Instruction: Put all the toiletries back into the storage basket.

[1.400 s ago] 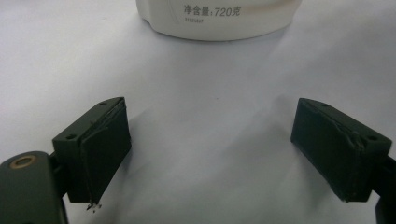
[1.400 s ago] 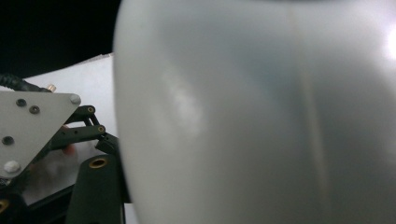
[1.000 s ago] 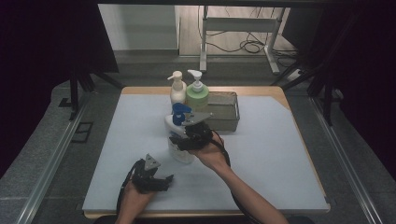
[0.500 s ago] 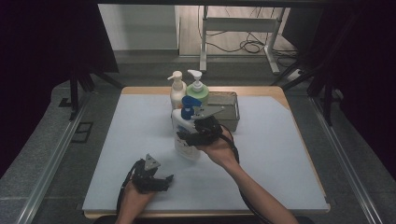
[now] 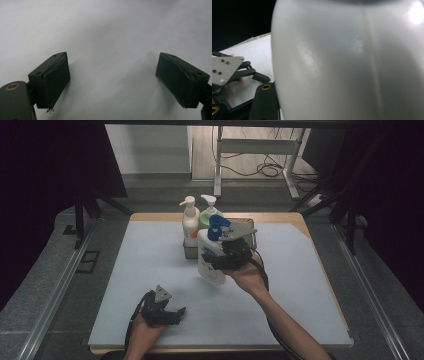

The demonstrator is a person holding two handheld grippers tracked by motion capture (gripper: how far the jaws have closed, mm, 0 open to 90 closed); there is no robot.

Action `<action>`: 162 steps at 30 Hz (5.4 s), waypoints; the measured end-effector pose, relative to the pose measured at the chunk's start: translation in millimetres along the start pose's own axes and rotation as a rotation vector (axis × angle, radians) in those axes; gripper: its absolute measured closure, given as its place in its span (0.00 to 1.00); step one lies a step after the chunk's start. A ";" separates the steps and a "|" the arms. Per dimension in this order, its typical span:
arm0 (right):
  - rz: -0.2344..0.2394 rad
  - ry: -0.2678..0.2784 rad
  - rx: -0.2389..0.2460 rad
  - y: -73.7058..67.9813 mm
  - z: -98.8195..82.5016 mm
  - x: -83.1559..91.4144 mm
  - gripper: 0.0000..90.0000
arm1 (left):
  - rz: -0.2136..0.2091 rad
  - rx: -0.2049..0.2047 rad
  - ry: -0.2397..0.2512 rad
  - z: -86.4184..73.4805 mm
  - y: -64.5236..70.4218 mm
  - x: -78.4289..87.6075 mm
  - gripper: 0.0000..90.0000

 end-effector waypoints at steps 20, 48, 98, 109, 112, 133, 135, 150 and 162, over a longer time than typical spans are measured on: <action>-0.106 -0.012 -0.033 44.9 -1.9 18.2 0.43 | 0.000 -0.001 0.000 0.0 0.0 0.0 0.13; -0.221 0.002 -0.078 94.9 13.6 27.0 0.43 | -0.001 0.000 0.000 -0.1 -0.1 0.0 0.13; -0.317 0.009 -0.142 144.5 28.4 -19.8 0.43 | -0.001 0.001 0.001 -0.1 0.0 0.0 0.13; -0.325 -0.004 -0.152 149.9 22.7 -30.7 0.43 | -0.002 0.001 -0.001 -0.2 0.0 0.1 0.13; -0.322 -0.012 -0.150 149.3 19.3 -33.6 0.43 | -0.002 0.001 0.000 -0.2 0.0 0.1 0.13; -0.305 -0.066 -0.170 144.2 -2.0 -47.6 0.43 | -0.002 0.001 -0.001 -0.2 0.0 0.1 0.13; -0.306 -0.071 -0.173 144.5 -4.0 -48.7 0.43 | -0.002 0.001 -0.001 -0.2 0.1 0.1 0.13; -0.309 -0.100 -0.170 142.2 -16.7 -57.7 0.43 | -0.002 0.001 -0.002 -0.3 0.1 0.2 0.13; -0.305 -0.123 -0.168 141.7 -27.7 -64.8 0.43 | -0.002 0.002 0.000 -0.3 0.1 0.1 0.13</action>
Point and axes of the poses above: each handheld gripper's, and its own axes: x roughly backward along the jaws, z roughly out of its top, y roughly to its right, the point moved 8 cm from there along -x, roughly forward along the jaws, and after that the axes turned 8 degrees about -z, right-handed, at the moved point
